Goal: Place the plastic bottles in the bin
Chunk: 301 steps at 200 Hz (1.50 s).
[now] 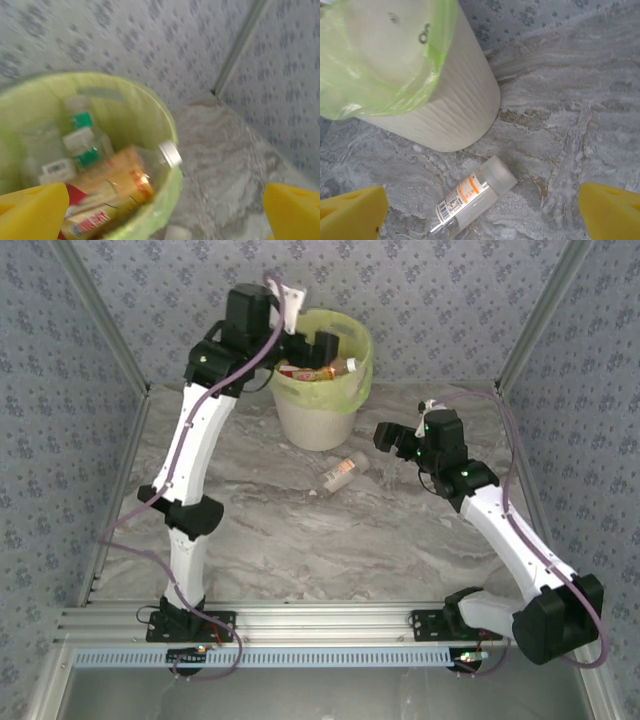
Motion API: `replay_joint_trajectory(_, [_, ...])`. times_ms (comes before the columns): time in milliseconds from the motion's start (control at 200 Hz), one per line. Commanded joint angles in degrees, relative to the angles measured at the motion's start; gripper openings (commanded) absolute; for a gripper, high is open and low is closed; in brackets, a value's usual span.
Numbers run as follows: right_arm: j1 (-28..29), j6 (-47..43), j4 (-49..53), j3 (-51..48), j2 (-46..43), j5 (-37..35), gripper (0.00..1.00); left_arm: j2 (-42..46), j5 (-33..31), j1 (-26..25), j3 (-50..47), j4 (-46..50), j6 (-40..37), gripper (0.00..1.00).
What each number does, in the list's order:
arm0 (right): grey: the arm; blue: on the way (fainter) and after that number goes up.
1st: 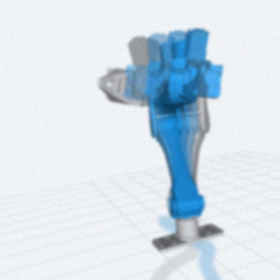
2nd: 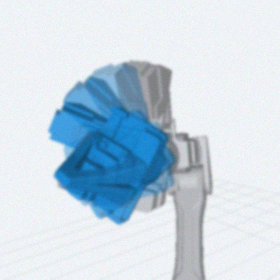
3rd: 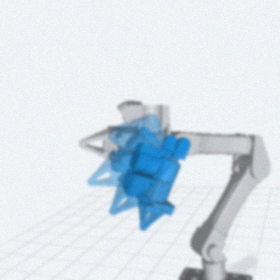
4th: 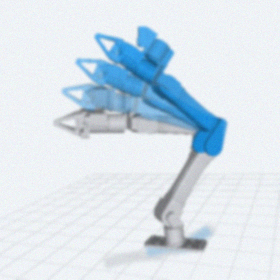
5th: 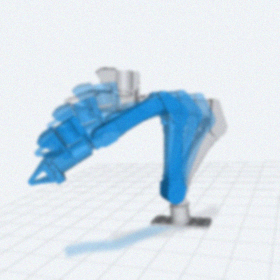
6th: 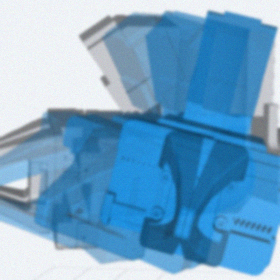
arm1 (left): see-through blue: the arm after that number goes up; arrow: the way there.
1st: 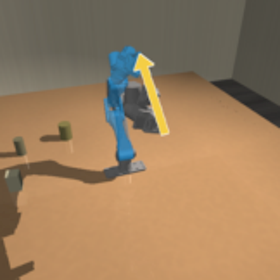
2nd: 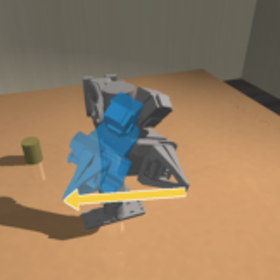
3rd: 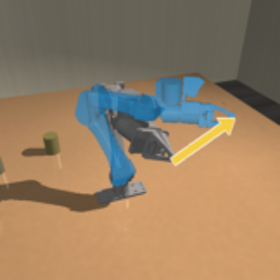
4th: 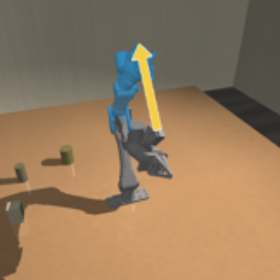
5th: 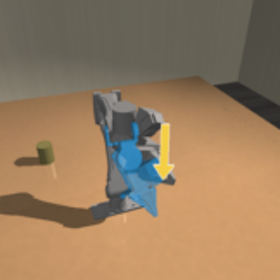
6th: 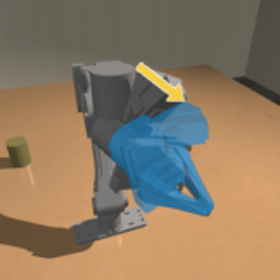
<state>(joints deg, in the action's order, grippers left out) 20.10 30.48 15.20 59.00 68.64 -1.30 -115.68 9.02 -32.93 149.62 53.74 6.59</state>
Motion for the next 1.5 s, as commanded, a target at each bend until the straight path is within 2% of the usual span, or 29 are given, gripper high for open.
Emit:
replay_joint_trajectory(0, [-0.11,9.66,0.89,-0.97,1.94,-1.94,1.00,10.28,-0.62,-1.65,-19.96,-11.77,-3.75,0.99])
replay_joint_trajectory(45, [0.37,13.31,-0.09,-1.98,3.62,-1.48,1.00,15.63,-1.26,-2.04,-30.40,-20.16,-3.87,0.99])
replay_joint_trajectory(110, [1.79,18.66,-2.13,-3.38,6.69,-1.83,1.00,20.98,-2.84,-2.36,-40.34,-25.99,-3.65,0.99])
replay_joint_trajectory(190, [3.91,23.70,-4.08,-3.62,11.37,-2.32,1.00,24.99,-4.17,-2.60,-47.18,-28.74,-2.97,0.99])
replay_joint_trajectory(240, [4.96,26.05,-4.12,-2.76,14.14,-2.86,1.00,26.53,-8.36,-4.28,-50.37,-30.38,-5.26,0.99])
replay_joint_trajectory(315, [6.43,28.91,-4.46,-2.05,16.64,-4.20,1.00,27.39,-7.67,-5.15,-53.96,-30.57,-6.28,1.00])
replay_joint_trajectory(400, [6.96,31.40,-5.76,-3.08,16.81,-6.37,1.00,27.39,-6.83,-5.50,-59.59,-30.32,-3.36,1.00])
replay_joint_trajectory(525, [6.48,34.14,-5.62,-5.52,13.82,-11.08,1.00,27.10,-8.33,-6.91,-71.61,-35.88,2.08,0.99])
replay_joint_trajectory(630, [5.14,33.30,-3.96,-6.91,11.05,-12.67,1.00,24.53,-9.80,-9.66,-76.84,-40.47,2.05,1.00])
replay_joint_trajectory(825, [3.15,32.14,-1.52,-8.99,6.50,-13.66,1.00,12.96,-14.59,-13.26,-75.47,-45.01,0.57,0.99])
replay_joint_trajectory(945, [2.79,32.05,-0.10,-10.53,2.98,-15.78,1.00,4.68,-18.03,-13.25,-69.62,-42.21,0.14,0.99])
replay_joint_trajectory(1099, [1.83,31.70,1.87,-12.14,-1.27,-17.92,1.00,-4.50,-19.16,-13.24,-60.70,-35.60,-0.25,0.98])
replay_joint_trajectory(1359, [0.75,31.49,3.16,-14.33,-5.77,-19.69,1.00,-12.60,-19.77,-13.23,-52.39,-28.96,0.05,0.89])
replay_joint_trajectory(1499, [0.60,30.83,3.55,-14.61,-6.59,-20.30,1.00,-13.97,-19.46,-13.53,-49.95,-26.78,-0.55,0.77])
